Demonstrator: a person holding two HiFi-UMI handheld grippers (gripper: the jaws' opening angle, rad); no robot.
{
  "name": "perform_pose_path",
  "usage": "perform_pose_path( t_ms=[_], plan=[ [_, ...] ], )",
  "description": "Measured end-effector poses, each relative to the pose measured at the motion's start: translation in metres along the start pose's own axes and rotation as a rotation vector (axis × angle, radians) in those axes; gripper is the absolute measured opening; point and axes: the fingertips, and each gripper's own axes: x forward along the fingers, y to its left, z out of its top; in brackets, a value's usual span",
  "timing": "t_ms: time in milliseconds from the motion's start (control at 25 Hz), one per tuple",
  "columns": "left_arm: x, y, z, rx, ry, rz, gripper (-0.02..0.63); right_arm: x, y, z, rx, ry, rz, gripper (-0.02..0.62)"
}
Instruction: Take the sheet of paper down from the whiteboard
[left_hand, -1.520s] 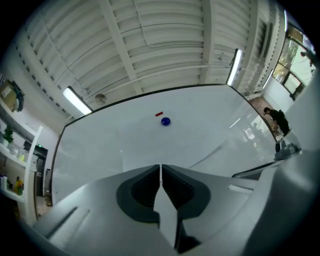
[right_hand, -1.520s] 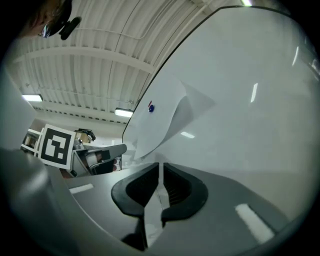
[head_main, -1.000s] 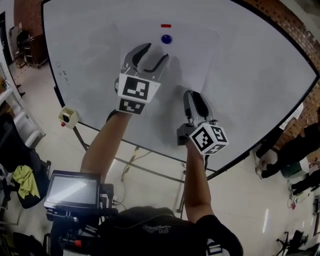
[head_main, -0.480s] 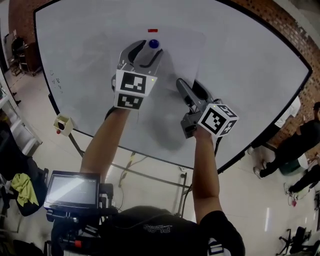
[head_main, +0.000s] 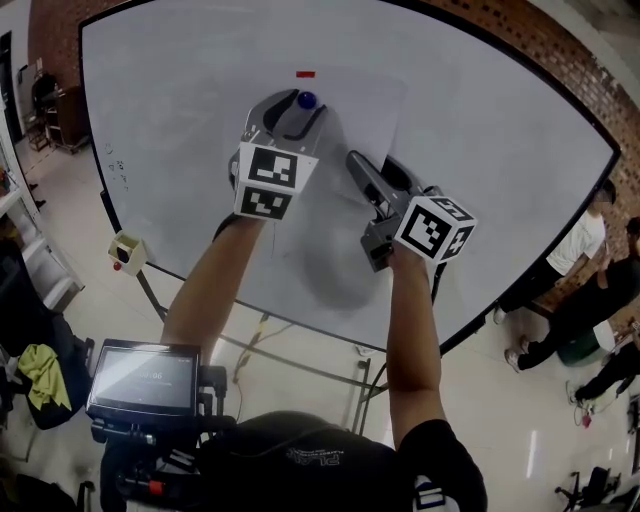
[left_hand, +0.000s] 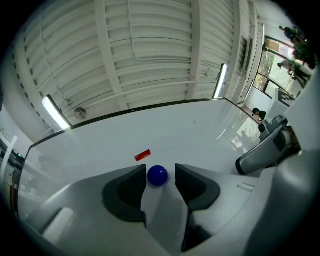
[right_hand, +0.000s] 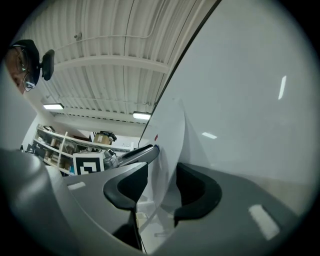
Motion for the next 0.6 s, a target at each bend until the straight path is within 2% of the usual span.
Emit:
perform_pose_path(
  t_ms=[80, 240, 400, 600],
  plan=[
    [0.001, 0.0, -0.003, -0.007, 0.009, -0.003, 0.184, 0.0, -0.003, -0.002, -0.011, 0.019, -0.02, 0.153],
    [-0.001, 0.004, -0.006, -0.009, 0.003, -0.002, 0.179, 0.002, -0.011, -0.006, -0.03, 0.058, -0.071, 0.047],
    [-0.001, 0.004, -0.006, -0.008, 0.004, -0.005, 0.175, 0.004, -0.013, -0.008, -0.045, 0.078, -0.082, 0.017],
    [-0.001, 0.004, -0.006, -0.003, 0.005, -0.011, 0.151, 0.005, -0.011, -0.009, -0.057, 0.067, -0.084, 0.015]
  ],
)
